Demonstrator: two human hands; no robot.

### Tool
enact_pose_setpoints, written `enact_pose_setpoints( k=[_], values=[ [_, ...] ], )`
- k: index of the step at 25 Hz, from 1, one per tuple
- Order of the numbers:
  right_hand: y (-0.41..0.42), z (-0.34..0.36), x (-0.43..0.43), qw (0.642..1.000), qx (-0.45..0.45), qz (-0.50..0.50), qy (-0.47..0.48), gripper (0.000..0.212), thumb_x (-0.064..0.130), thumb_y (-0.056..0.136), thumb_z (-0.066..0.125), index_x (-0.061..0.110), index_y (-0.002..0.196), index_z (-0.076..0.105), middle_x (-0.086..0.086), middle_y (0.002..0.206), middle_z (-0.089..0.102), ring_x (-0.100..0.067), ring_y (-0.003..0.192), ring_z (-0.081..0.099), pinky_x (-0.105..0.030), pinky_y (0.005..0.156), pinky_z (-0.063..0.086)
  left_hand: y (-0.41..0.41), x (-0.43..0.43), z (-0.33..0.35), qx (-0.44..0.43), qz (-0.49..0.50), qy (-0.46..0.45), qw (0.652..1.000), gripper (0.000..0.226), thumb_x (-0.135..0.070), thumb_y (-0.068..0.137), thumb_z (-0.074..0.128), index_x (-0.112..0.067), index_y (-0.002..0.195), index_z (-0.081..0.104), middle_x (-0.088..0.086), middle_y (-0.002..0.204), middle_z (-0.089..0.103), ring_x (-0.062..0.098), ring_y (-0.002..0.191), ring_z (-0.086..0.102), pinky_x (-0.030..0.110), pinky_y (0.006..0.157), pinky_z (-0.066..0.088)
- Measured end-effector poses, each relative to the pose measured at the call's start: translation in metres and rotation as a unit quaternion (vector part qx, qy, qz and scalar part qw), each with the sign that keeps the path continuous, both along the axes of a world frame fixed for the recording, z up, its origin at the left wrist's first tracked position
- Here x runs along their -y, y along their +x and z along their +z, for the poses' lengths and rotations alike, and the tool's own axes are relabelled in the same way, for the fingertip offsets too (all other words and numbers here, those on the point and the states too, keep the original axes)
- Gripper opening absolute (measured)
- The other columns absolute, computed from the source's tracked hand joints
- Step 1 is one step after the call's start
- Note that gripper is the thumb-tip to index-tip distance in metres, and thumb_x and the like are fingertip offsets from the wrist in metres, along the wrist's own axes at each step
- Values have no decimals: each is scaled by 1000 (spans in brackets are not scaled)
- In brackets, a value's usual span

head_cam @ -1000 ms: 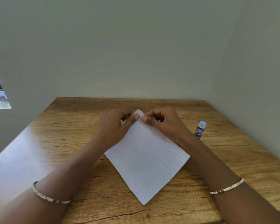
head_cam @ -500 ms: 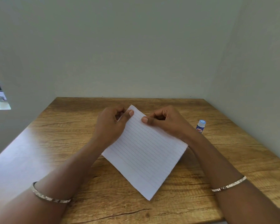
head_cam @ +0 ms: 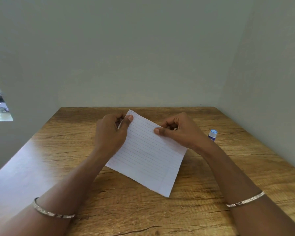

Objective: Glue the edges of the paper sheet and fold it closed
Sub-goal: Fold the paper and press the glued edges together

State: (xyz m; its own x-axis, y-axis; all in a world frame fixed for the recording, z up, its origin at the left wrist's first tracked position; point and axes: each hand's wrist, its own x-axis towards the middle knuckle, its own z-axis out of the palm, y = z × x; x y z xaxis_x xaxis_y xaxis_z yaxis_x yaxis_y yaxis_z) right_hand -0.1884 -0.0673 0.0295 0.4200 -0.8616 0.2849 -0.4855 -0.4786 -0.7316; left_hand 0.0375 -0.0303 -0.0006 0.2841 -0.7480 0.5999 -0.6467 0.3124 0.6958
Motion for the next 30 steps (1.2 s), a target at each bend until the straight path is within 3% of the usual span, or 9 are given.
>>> enact_pose_setpoints(
  k=[5,9,12,15,19,23,25,27,30],
  values=[
    [-2,-1,3,999,19,-44,-19,13,29,85,79,17,80,80,-7,78,77,-10,67,59,-27,64,43,2,3,-1,-5,16,-14,1000,22,-35,97,60,-17,89,72,-7,69,66,16,64,61,38,63,51],
    [-4,0,3,998,38,-40,22,12,29,83,81,17,81,82,-10,75,76,-10,65,58,-25,63,42,2,4,-4,7,11,-12,1000,23,-35,97,59,-18,88,71,-8,69,65,16,64,62,36,62,50],
    [-9,1,2,994,82,-50,46,9,29,85,79,21,87,82,0,79,80,-10,76,71,-23,70,48,5,6,-3,-13,28,-11,999,25,-34,97,58,-15,86,70,-9,67,61,12,61,56,31,60,41],
    [-9,2,2,992,90,-77,42,7,27,85,80,20,85,81,5,76,78,-4,74,68,-17,66,46,6,5,-2,-32,34,-16,999,25,-33,97,59,-14,85,70,-10,65,59,9,58,51,27,60,36],
    [-6,0,3,990,75,-110,42,7,21,84,81,15,83,80,-1,75,76,-11,71,63,-26,67,46,3,3,-3,-18,25,-3,1000,26,-33,97,58,-16,80,66,-11,63,56,10,58,51,27,58,36],
    [-10,-1,3,986,111,-102,69,13,26,83,82,15,89,81,0,82,79,-10,77,70,-20,65,50,2,2,-1,-14,39,-14,999,25,-32,98,58,-15,80,65,-15,61,52,5,56,48,25,57,33],
    [-10,-4,6,984,126,-107,73,15,26,84,81,16,94,79,-2,89,79,-17,87,74,-36,74,61,4,3,0,-28,56,-30,998,26,-33,98,57,-13,84,68,-14,64,54,5,58,49,25,57,34],
    [-9,-6,7,979,146,-114,78,12,21,86,79,12,93,76,-7,89,80,-25,88,76,-52,81,62,7,4,0,-45,72,-39,996,28,-33,98,57,-12,85,68,-12,65,55,6,58,48,27,58,35],
    [-8,-7,7,977,161,-132,52,7,17,86,79,13,82,75,-9,81,79,-31,85,76,-56,78,62,7,3,0,-45,85,-27,995,27,-34,99,56,-11,89,68,-11,68,57,7,61,51,26,57,35]
  ],
)
